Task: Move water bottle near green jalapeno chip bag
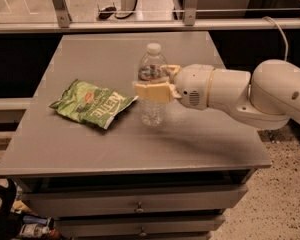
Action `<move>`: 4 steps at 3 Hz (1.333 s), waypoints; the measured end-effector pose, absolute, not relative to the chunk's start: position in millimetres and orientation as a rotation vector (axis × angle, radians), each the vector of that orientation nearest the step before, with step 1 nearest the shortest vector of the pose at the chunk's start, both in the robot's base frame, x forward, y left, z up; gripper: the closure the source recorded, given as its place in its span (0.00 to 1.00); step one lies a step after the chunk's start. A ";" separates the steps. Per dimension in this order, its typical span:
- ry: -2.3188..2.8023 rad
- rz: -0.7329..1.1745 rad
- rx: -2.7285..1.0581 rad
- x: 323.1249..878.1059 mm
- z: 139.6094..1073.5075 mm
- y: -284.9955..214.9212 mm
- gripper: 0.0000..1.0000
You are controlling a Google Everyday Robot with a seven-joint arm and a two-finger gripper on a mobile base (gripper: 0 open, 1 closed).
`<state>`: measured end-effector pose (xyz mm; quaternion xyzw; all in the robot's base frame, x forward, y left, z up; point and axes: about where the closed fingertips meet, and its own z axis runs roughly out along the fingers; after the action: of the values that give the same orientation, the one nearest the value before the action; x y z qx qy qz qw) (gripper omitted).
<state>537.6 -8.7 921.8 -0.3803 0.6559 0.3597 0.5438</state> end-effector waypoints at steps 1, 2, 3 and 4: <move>1.518 0.864 -0.913 544.3 914.3 -7.9 1.00; 1.507 0.865 -0.921 546.4 913.5 -7.2 1.00; 1.506 0.865 -0.921 546.4 915.1 -7.3 1.00; 1.506 0.865 -0.921 546.4 915.2 -7.2 0.84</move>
Offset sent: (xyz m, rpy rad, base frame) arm 0.0187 0.0024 -0.0205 -0.0018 -0.0804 0.0530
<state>546.4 -7.2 915.2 -0.3900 0.6376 0.3660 0.5545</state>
